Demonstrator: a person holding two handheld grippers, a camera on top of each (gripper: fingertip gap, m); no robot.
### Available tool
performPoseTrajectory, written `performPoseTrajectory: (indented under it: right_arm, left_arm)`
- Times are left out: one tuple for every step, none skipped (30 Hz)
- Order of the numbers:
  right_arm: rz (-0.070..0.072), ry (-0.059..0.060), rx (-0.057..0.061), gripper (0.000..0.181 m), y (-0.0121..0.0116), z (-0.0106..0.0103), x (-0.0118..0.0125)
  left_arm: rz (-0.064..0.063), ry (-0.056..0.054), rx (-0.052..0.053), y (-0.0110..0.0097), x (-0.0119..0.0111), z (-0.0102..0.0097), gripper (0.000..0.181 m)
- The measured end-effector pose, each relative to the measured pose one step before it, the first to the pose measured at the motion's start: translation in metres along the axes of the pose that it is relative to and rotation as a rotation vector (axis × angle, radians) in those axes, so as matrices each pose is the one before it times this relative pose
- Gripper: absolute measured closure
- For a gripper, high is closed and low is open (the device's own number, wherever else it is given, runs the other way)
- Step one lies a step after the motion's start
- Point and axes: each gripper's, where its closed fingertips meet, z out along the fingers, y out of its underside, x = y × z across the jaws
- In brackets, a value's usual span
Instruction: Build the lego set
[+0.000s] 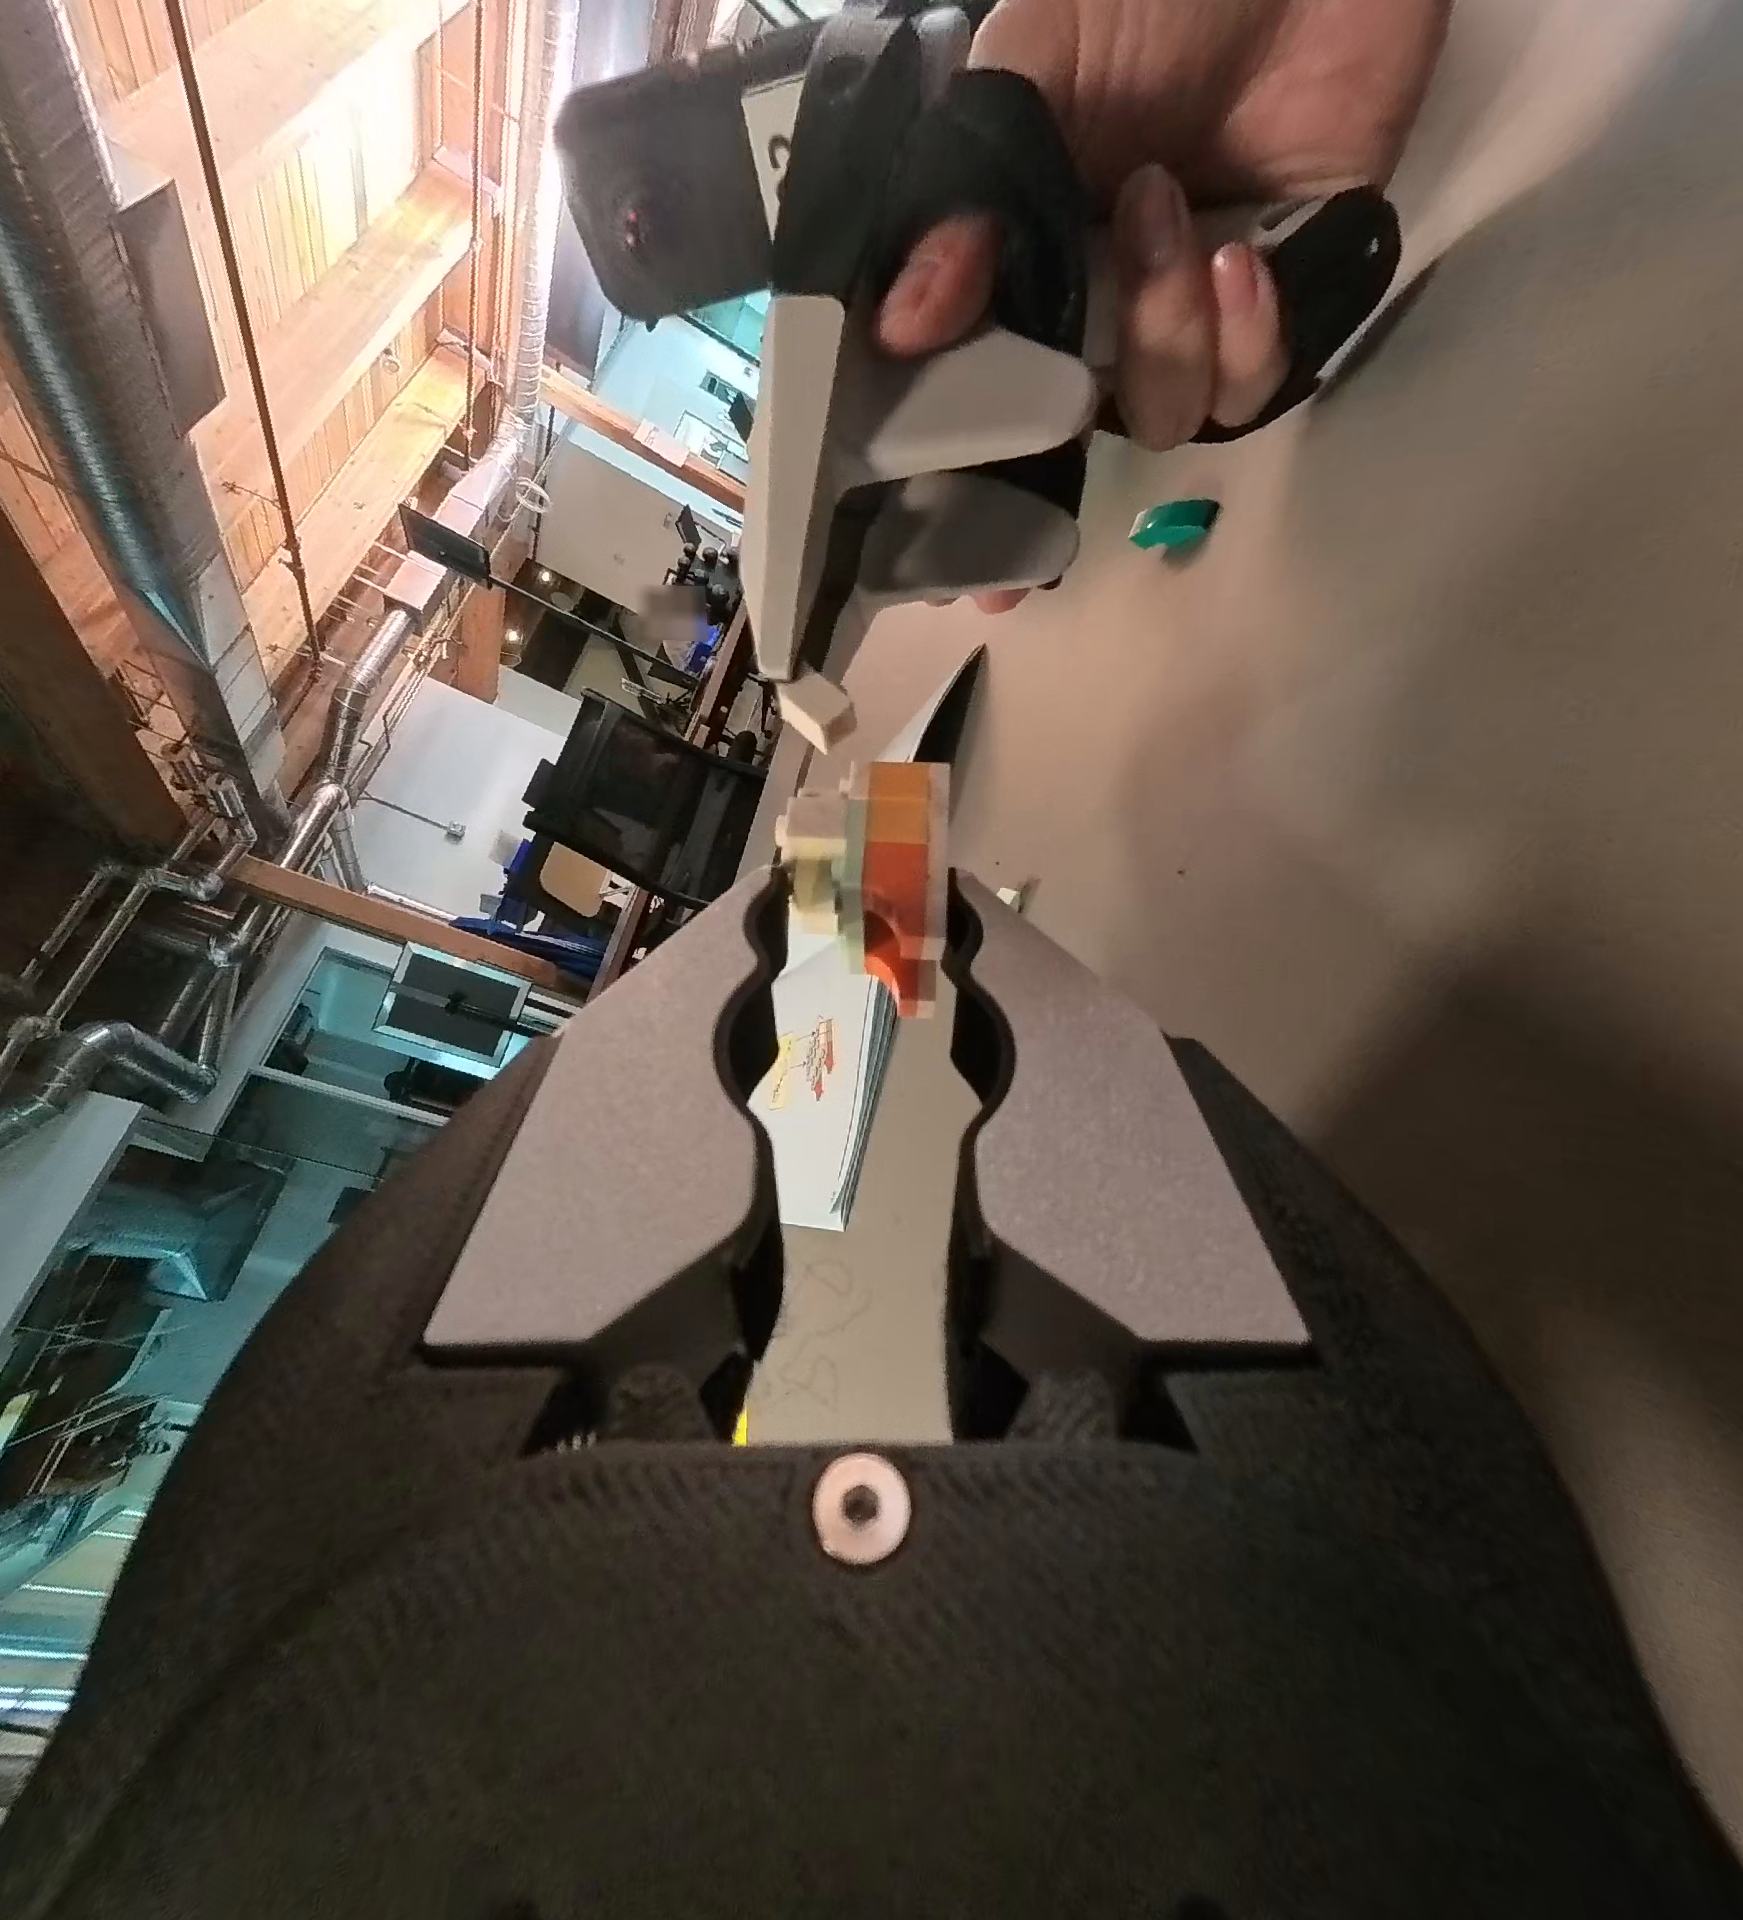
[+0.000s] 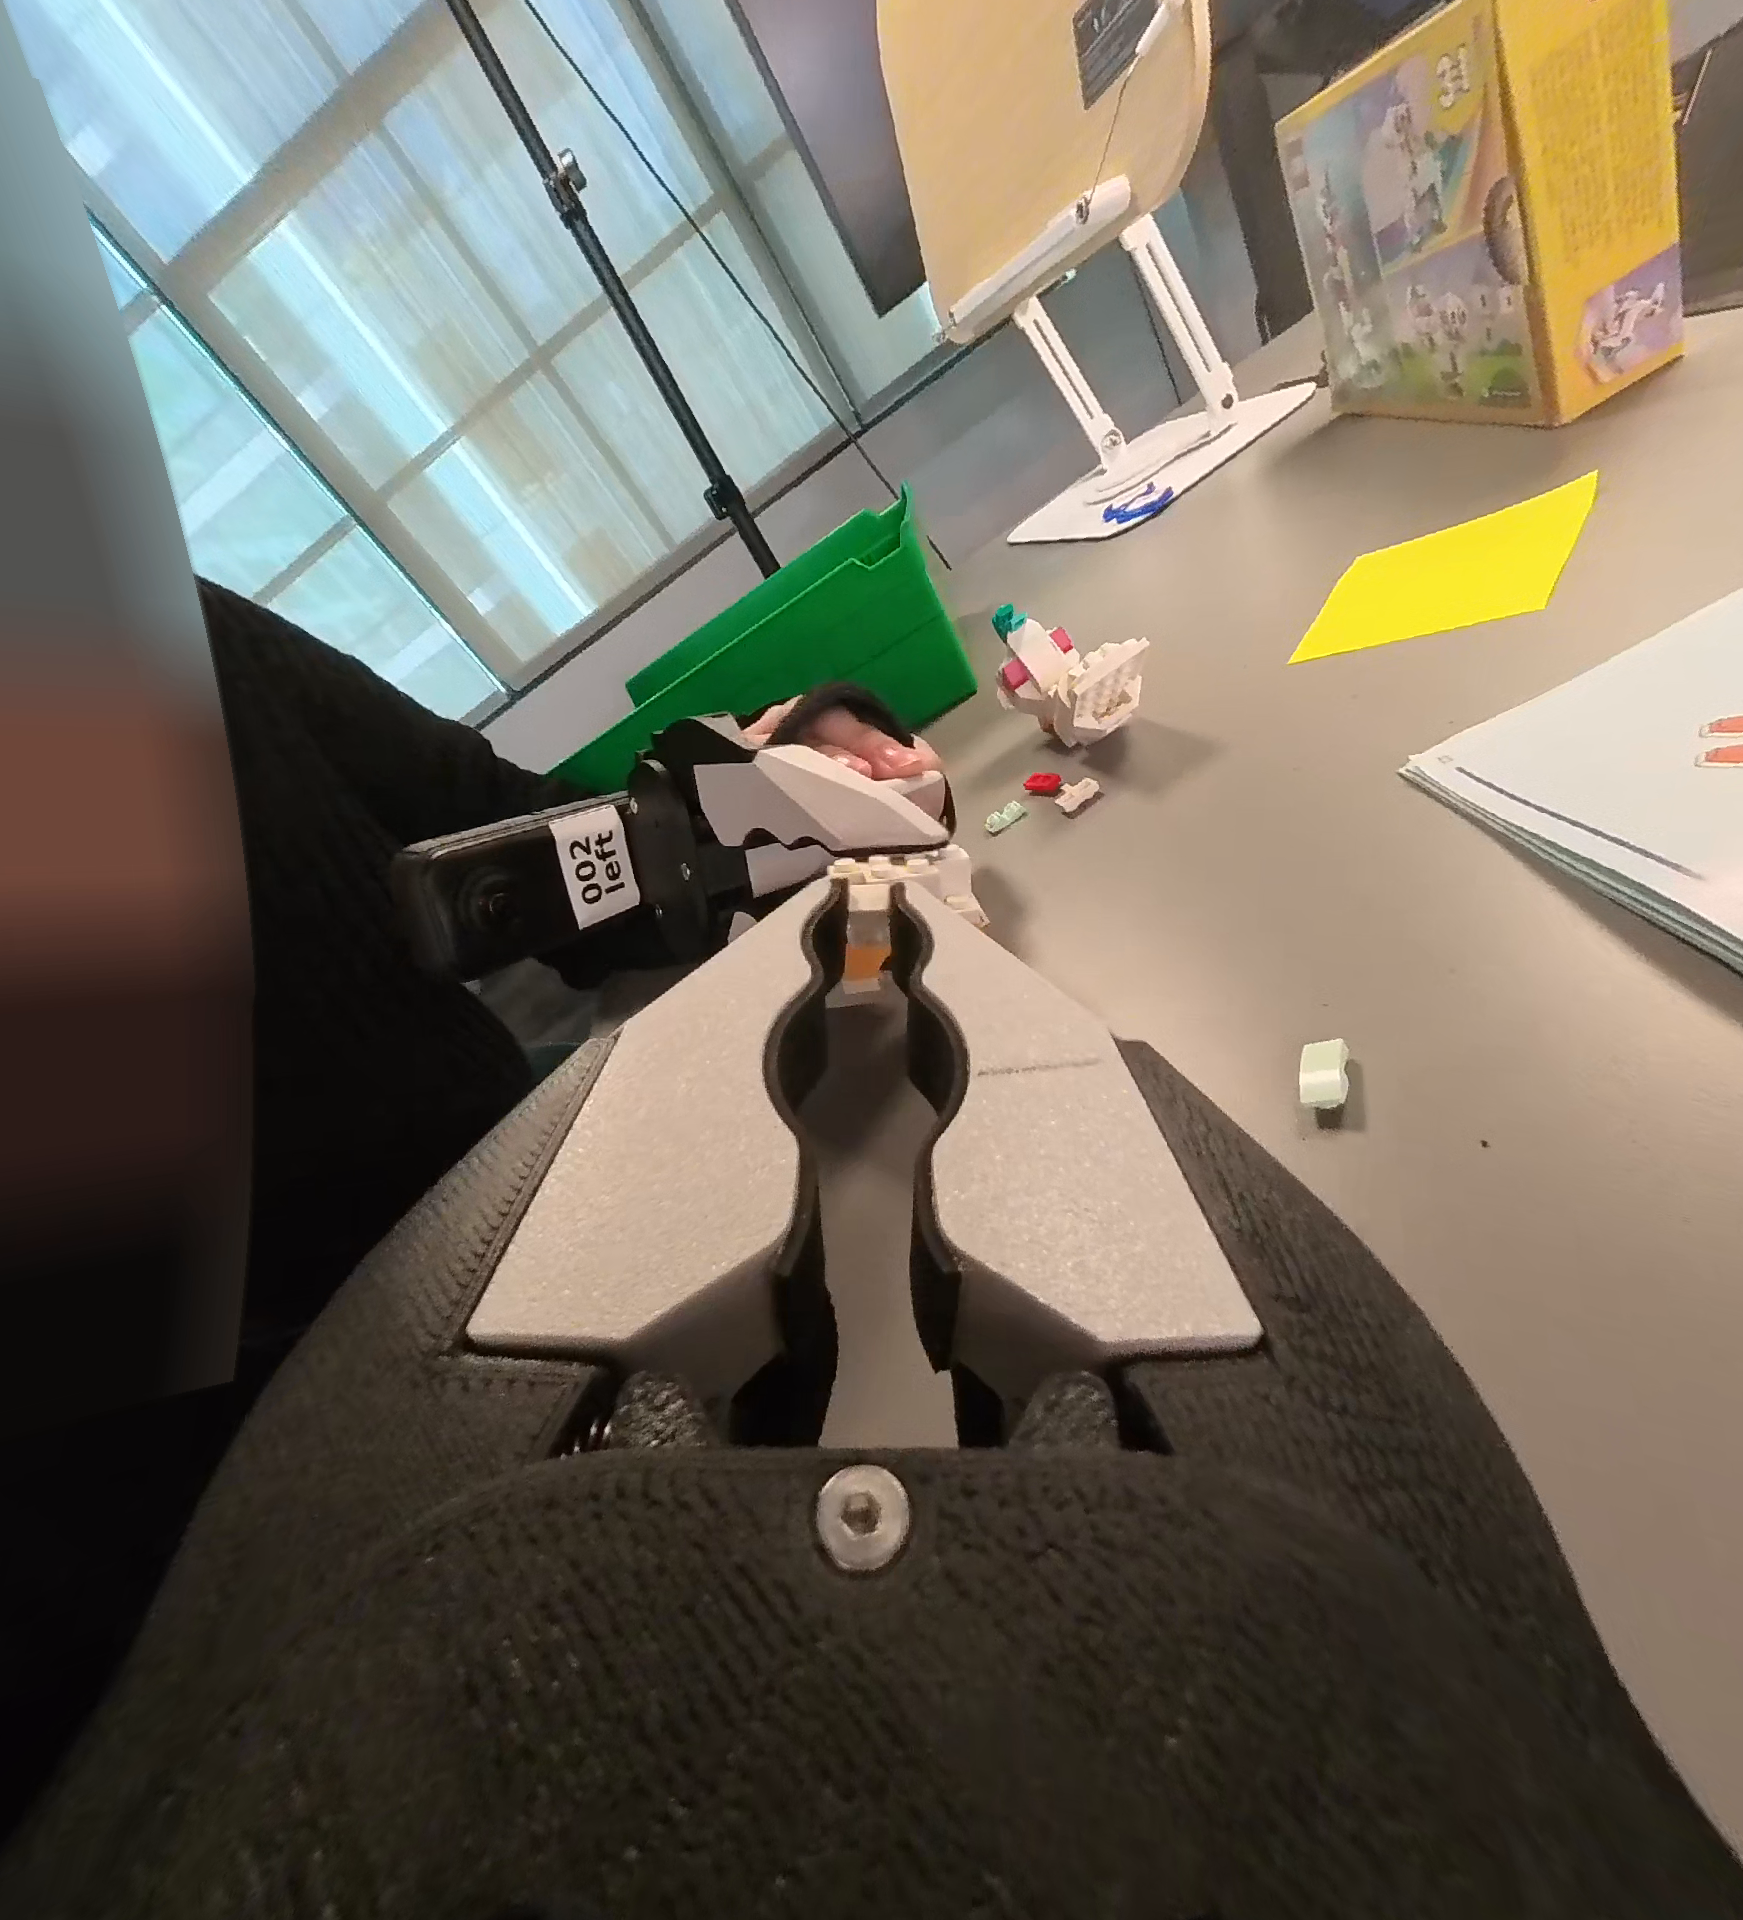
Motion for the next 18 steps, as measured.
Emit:
performPoseTrajectory:
  right_arm:
    - [0.0047, 0.0022, -0.0001, 0.175, 0.00013, -0.00014, 0.00074]
    - [0.0034, 0.0062, -0.0017, 0.175, 0.00036, -0.00021, 0.00118]
    - [0.0007, 0.0108, -0.0048, 0.175, 0.00067, -0.00031, 0.00184]
    - [-0.0044, 0.0136, -0.0088, 0.175, 0.00111, -0.00039, 0.00183]
    - [-0.0094, 0.022, -0.015, 0.175, 0.00194, -0.00027, 0.00277]
    - [-0.0162, 0.036, -0.0243, 0.175, 0.00312, -0.00022, 0.00439]
    - [-0.0261, 0.0435, -0.0344, 0.175, 0.00455, 0.00006, 0.00502]
    - [-0.0326, 0.0382, -0.0383, 0.175, 0.00507, 0.00047, 0.00386]
    - [-0.0338, 0.0304, -0.0346, 0.175, 0.00456, 0.00081, 0.00243]
    - [-0.0288, 0.0203, -0.0237, 0.175, 0.0029, 0.00091, 0.00105]
    - [-0.018, 0.0064, -0.0103, 0.175, 0.00107, 0.00104, -0.00067]
    - [-0.0061, -0.0032, 0.0, 0.175, -0.0002, 0.00068, -0.00119]
    - [0.0008, -0.0021, 0.0046, 0.175, -0.00068, 0.00031, -0.00026]
    - [0.0016, 0.0027, 0.0035, 0.175, -0.00033, -0.00023, 0.00079]
    - [0.0001, 0.0063, 0.0008, 0.175, 0.00016, -0.0006, 0.00154]
    - [-0.0021, 0.01, -0.0016, 0.175, 0.00048, -0.00056, 0.0018]
    - [-0.0048, 0.0133, -0.0052, 0.175, 0.00091, -0.00043, 0.00205]
    - [-0.0111, 0.0196, -0.0121, 0.175, 0.00181, -0.00034, 0.00267]
  left_arm:
    - [0.0002, 0.0007, -0.0005, 0.00009, 0.00016, 0.00011, 0.153]
    - [0.0009, -0.0001, -0.0009, 0.00009, 0.00004, 0.00014, 0.153]
    - [0.0006, 0.0012, -0.0006, 0.00028, 0.00023, 0.00013, 0.153]
    - [0.0003, 0.0021, -0.001, 0.00027, 0.00041, 0.00016, 0.153]
    - [0.0006, 0.0021, -0.0019, 0.00037, 0.00039, 0.00024, 0.153]
    - [0.0011, 0.0026, -0.0026, 0.0005, 0.0005, 0.00034, 0.153]
    - [0.002, 0.0027, -0.0025, 0.0006, 0.00052, 0.00029, 0.153]
    - [0.0027, 0.0042, -0.0038, 0.00073, 0.00092, 0.00034, 0.153]
    - [0.0035, 0.0059, -0.0057, 0.00091, 0.0012, 0.00056, 0.153]
    - [0.0047, 0.0061, -0.0065, 0.00101, 0.00146, 0.00066, 0.153]
    - [0.0066, 0.0039, -0.0054, 0.0007, 0.00113, 0.00051, 0.153]
    - [0.0059, 0.0032, -0.0044, 0.00053, 0.00099, 0.00043, 0.153]
    - [0.0035, 0.0045, -0.0033, 0.00038, 0.00102, 0.00036, 0.153]
    - [0.0002, 0.008, -0.0051, 0.00069, 0.00144, 0.00044, 0.153]
    - [-0.001, 0.0117, -0.009, 0.00125, 0.00208, 0.00067, 0.153]
    - [0.0026, 0.0122, -0.0125, 0.00179, 0.00211, 0.00075, 0.153]
    - [0.0105, 0.0076, -0.0121, 0.00173, 0.00181, 0.00072, 0.153]
    - [0.0169, 0.0022, -0.0101, 0.00131, 0.00124, 0.00063, 0.153]
